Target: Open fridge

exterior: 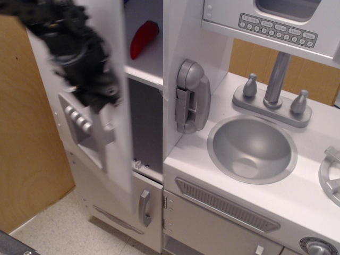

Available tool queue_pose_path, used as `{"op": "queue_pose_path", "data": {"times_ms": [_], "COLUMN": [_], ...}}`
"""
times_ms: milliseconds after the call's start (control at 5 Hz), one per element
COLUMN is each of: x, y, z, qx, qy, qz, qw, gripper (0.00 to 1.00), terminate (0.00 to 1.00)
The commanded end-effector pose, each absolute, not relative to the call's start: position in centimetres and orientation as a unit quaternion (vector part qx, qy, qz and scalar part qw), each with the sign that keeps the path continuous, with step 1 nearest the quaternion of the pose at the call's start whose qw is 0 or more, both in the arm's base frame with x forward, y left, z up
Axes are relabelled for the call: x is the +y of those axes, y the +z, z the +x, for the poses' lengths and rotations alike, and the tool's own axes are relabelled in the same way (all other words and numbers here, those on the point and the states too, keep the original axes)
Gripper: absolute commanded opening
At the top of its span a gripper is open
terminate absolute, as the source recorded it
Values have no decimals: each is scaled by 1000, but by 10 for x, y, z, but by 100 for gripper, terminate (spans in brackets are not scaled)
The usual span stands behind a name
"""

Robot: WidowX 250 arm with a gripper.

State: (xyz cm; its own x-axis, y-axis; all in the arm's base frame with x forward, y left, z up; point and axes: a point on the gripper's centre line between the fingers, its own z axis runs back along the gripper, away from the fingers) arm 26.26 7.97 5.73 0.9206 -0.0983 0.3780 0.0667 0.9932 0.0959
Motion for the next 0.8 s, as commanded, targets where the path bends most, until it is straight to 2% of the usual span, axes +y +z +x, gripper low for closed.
{"op": "queue_pose_path", "data": {"times_ms": [0,200,400,600], "x": [77,59,32,13], "y": [85,89,84,80], "z": [224,207,208,221], "qx": [-194,-183,-145,-129], "qy": [-63,-69,-69,-52], "qz": [63,64,43,23], "qw": [977,979,986,990], "gripper": [100,100,100,100], "terminate": [0,0,0,0]}}
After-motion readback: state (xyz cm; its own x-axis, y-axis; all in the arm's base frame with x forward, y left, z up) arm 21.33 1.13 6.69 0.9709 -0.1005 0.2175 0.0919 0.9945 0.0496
